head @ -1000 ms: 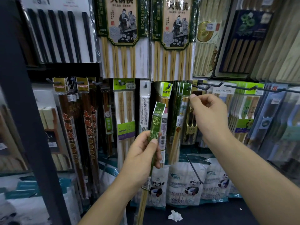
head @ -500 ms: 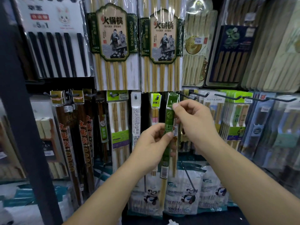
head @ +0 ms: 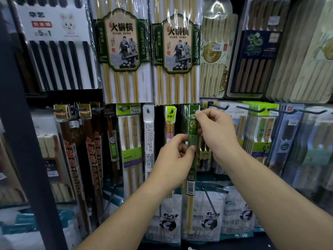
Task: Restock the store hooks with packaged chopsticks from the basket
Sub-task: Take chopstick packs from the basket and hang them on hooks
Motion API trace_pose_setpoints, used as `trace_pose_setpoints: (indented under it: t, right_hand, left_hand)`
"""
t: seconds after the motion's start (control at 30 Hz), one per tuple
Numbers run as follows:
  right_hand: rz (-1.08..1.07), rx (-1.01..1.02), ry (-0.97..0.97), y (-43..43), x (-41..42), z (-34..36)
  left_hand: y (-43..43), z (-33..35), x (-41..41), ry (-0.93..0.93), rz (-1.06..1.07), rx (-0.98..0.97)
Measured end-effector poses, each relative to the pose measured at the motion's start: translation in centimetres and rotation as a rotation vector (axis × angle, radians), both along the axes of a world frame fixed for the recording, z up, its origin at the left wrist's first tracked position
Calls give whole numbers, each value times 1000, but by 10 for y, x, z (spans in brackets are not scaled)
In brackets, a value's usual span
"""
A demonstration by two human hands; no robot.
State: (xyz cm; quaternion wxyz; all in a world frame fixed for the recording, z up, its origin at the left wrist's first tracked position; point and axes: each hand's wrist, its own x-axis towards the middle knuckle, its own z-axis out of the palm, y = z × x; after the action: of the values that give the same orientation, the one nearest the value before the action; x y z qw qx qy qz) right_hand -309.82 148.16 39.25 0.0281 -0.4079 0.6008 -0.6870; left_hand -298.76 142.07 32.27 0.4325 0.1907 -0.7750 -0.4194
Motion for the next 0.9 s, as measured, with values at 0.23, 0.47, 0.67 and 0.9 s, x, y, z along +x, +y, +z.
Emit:
trace_pose_setpoints:
  t: [0.23, 0.47, 0.67, 0.9]
  right_hand:
    - [-34, 31, 15, -6, -5, -10]
    - [-2, 48, 115, 6, -25, -35]
    - [157, 156, 192, 3, -31, -62]
    - [407, 190, 52, -11, -36, -70]
  left_hand:
    - [2, 1, -2, -111, 102, -80]
    - [12, 14, 5, -396, 375, -409]
    - [23, 27, -9, -342, 369, -219]
    - [14, 30, -45, -43, 80, 321]
